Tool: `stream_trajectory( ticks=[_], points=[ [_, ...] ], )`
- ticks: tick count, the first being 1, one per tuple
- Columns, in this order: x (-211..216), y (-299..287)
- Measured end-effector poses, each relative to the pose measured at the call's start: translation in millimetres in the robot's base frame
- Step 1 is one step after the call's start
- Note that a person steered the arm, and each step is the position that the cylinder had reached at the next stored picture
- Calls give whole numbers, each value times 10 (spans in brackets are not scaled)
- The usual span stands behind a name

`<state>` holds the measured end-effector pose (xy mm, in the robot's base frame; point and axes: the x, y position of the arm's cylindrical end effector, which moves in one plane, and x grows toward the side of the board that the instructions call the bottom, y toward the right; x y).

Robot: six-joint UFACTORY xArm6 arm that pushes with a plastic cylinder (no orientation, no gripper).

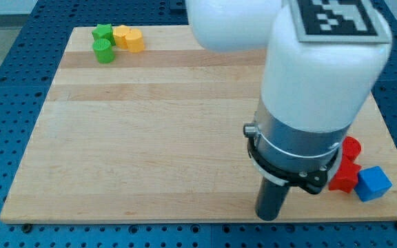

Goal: Move your arm at bottom right

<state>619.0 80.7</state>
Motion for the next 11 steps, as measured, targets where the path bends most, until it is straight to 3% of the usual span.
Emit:
stream_trajectory(
  ticks=[2, 4, 5, 7, 9, 11],
  points=[
    [-115, 305],
    [-1150, 302],
    [-1309, 808],
    [-1215, 2354],
    [-514, 2431],
    [-328, 2148]
  ],
)
